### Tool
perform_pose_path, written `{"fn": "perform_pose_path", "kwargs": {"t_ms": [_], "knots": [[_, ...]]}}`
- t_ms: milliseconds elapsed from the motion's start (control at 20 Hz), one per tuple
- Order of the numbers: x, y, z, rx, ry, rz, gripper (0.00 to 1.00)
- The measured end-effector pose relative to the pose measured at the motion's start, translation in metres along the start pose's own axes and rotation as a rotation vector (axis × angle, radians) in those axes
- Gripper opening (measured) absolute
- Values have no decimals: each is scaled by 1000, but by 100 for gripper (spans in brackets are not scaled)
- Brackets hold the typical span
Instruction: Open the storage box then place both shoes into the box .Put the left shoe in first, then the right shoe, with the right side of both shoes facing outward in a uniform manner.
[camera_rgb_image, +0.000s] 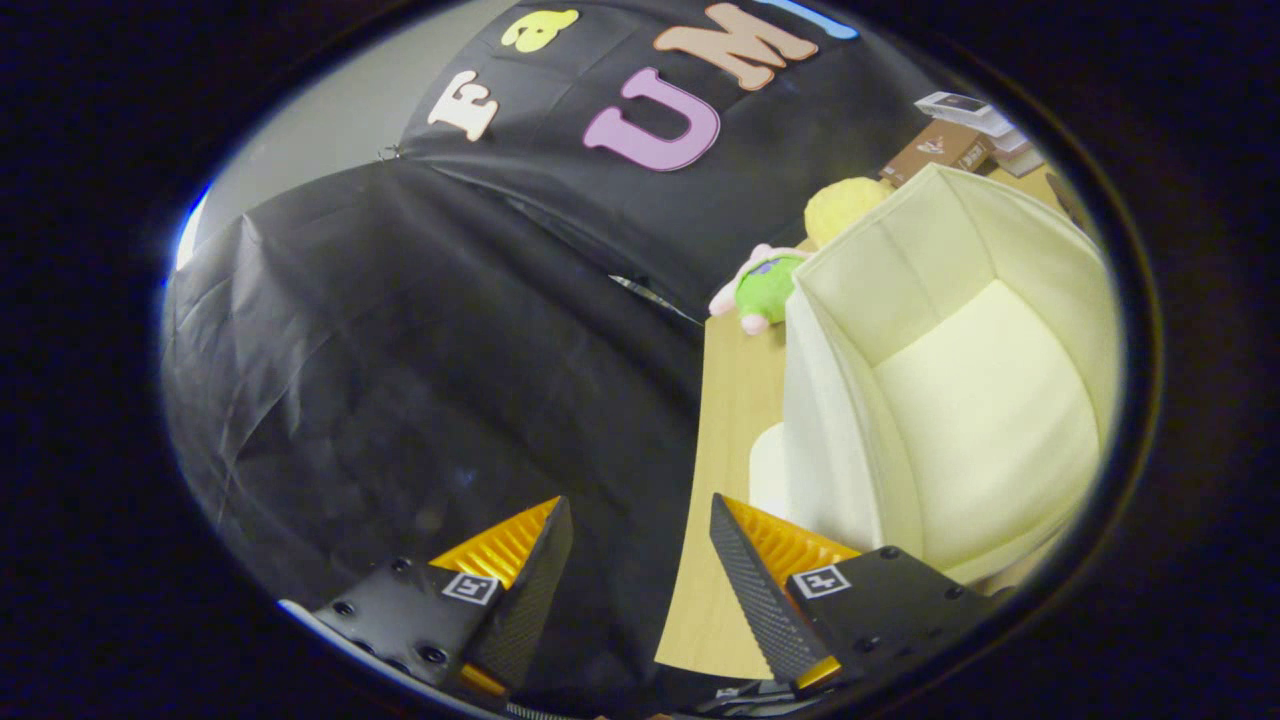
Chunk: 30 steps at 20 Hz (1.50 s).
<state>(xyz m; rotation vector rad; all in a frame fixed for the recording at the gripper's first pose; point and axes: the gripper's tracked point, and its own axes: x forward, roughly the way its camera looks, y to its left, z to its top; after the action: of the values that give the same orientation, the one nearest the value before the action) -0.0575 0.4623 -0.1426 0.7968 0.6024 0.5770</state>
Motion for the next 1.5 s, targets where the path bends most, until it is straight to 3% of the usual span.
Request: {"fn": "perform_pose_path", "kwargs": {"t_ms": [150, 350, 550, 750, 1150, 1300, 1500], "knots": [[-8, 7, 2, -37, 6, -12, 90], [-30, 2, 28, 3, -40, -29, 95], [-66, -18, 79, 25, -133, -55, 95], [-108, -66, 142, 8, -230, -138, 95], [-188, -215, 236, -480, -103, -668, 96], [-199, -264, 249, -529, 2, -817, 96], [-204, -324, 227, -576, 238, -984, 94]]}}
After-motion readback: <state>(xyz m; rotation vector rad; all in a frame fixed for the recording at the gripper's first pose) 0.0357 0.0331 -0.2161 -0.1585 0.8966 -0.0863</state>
